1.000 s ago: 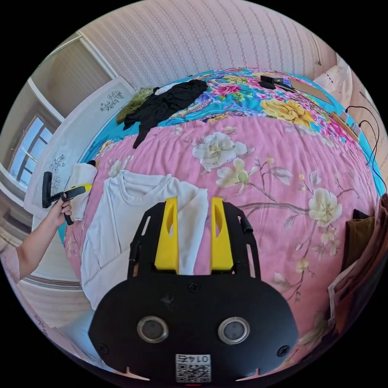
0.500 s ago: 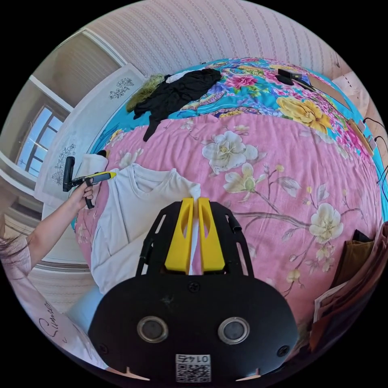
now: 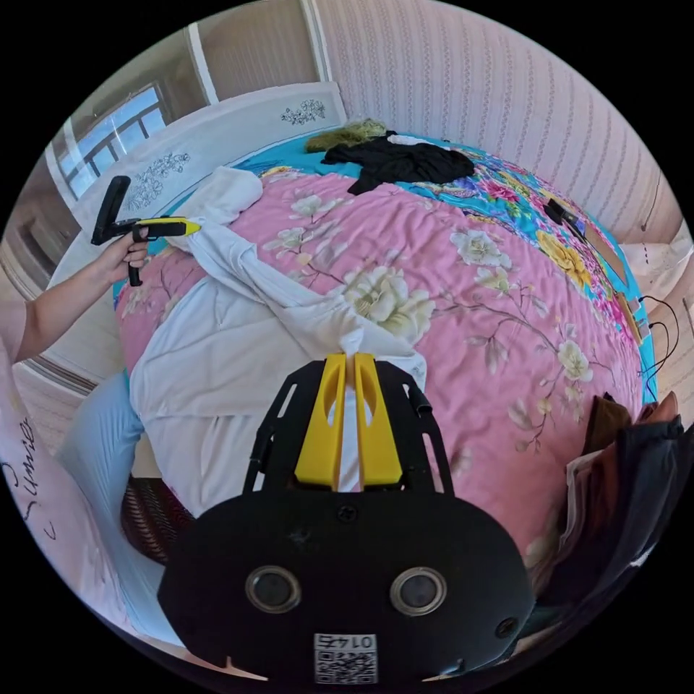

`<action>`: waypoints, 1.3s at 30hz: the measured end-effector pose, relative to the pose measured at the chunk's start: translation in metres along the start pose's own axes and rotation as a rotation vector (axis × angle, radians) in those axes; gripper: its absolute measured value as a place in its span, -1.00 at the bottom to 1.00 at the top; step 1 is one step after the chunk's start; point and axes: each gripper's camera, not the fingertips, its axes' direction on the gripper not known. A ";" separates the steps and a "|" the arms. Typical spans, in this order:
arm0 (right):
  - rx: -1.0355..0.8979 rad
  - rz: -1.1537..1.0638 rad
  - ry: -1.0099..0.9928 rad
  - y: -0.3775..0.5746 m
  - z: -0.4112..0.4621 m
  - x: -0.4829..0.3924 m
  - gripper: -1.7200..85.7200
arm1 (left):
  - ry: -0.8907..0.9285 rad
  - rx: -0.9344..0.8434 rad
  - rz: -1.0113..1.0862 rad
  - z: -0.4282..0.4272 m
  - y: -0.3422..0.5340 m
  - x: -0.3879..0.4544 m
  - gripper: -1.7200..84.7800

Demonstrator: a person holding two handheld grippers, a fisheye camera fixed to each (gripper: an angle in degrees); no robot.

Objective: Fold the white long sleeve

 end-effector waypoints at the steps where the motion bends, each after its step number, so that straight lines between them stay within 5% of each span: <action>1: -0.023 -0.014 0.025 0.010 0.002 -0.019 -0.94 | -0.002 0.001 0.003 -0.002 0.008 0.003 -0.98; 13: -0.078 -0.122 0.256 0.101 -0.025 -0.157 -0.94 | -0.055 0.089 -0.014 -0.074 0.136 0.059 -0.98; 29: -0.110 0.033 -0.027 0.230 -0.018 -0.217 -0.91 | 0.093 -0.095 -0.105 -0.061 0.298 0.066 -0.95; 39: -0.048 0.072 0.003 0.236 -0.033 -0.261 -0.86 | -0.090 -0.116 0.048 -0.070 0.323 0.117 -0.87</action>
